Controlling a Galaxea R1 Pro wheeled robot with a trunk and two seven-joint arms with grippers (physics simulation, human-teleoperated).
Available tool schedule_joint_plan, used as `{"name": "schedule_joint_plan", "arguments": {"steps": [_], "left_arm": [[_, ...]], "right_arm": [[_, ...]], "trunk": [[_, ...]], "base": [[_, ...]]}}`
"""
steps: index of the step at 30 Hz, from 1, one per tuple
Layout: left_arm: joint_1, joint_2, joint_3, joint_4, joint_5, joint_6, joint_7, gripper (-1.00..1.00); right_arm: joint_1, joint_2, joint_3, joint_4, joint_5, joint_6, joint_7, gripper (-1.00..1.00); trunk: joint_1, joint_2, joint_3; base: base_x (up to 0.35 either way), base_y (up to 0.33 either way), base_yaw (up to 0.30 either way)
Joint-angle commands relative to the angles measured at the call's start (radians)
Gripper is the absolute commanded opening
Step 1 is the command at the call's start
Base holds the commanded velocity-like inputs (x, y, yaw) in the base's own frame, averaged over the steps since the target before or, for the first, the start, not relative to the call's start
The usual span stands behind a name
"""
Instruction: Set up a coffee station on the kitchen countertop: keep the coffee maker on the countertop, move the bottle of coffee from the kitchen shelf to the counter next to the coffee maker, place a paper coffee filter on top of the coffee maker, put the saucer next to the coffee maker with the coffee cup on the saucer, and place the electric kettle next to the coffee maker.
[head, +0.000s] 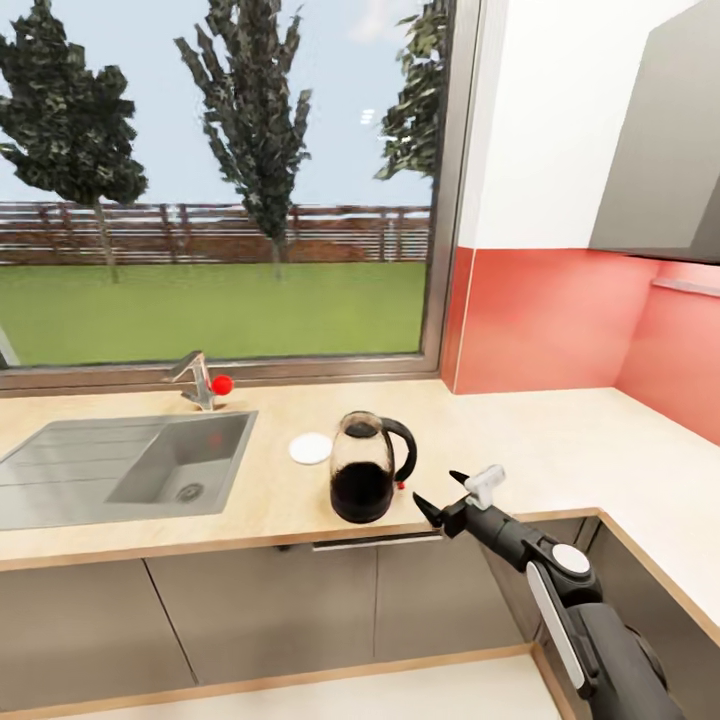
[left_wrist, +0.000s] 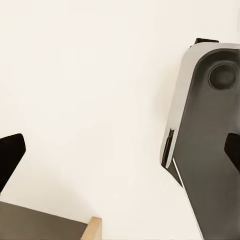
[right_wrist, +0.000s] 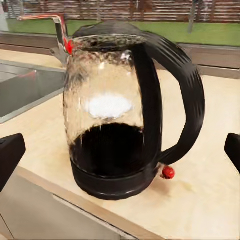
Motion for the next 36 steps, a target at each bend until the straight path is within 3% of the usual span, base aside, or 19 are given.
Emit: {"name": "schedule_joint_plan", "arguments": {"steps": [1,6,15,21,23,26,29,32,34,36], "left_arm": [[0.0,0.0,-0.008,0.001,0.008,-0.002,0.002,1.0],[0.0,0.0,-0.008,0.0,0.008,-0.003,0.002,1.0],[0.0,-0.005,-0.01,0.0,0.008,-0.003,0.002,1.0],[0.0,-0.007,-0.009,0.001,0.008,0.0,0.002,1.0],[0.001,-0.005,-0.01,0.003,0.008,0.001,0.002,1.0],[0.015,-0.002,-0.01,0.008,0.007,0.001,0.003,1.0],[0.022,-0.001,-0.01,0.009,0.006,0.001,0.003,1.0],[0.027,0.0,-0.01,0.009,0.006,0.001,0.003,1.0],[0.032,0.0,-0.01,0.009,0.006,0.001,0.003,1.0],[0.033,0.0,-0.01,0.009,0.006,0.001,0.002,1.0]], "right_arm": [[-0.001,-0.001,0.001,-0.001,-0.003,0.008,0.004,1.0],[-0.001,-0.003,0.0,0.0,-0.002,0.008,0.008,1.0],[0.0,-0.004,0.0,0.004,-0.001,0.008,0.008,1.0],[-0.001,-0.004,0.004,0.031,0.0,0.008,0.008,1.0],[-0.001,-0.005,0.013,0.031,0.0,0.008,0.008,1.0],[-0.001,-0.005,0.058,0.053,0.0,0.008,0.009,1.0],[-0.001,-0.005,0.069,0.066,0.001,0.008,0.014,1.0],[-0.001,-0.006,0.072,0.069,0.018,0.008,0.036,1.0],[-0.001,-0.006,0.07,0.072,0.093,0.007,0.093,1.0],[-0.001,-0.005,0.069,0.072,0.111,0.006,0.105,1.0]], "trunk": [[0.001,-0.002,-0.002],[0.001,-0.002,-0.002],[0.001,-0.002,-0.002],[0.001,-0.002,-0.002],[0.001,-0.002,-0.002],[0.001,-0.002,-0.002],[0.001,-0.002,-0.002],[0.001,-0.002,-0.002],[0.001,-0.002,-0.002],[0.001,-0.002,-0.002]], "base": [[0.333,0.0,0.0],[0.29,0.0,0.0],[0.043,0.0,0.0],[0.183,-0.187,0.0],[0.278,-0.138,0.0],[0.204,-0.05,0.0],[0.054,-0.011,0.0],[0.019,-0.004,0.0],[0.005,-0.001,0.0],[0.002,0.0,0.0]]}}
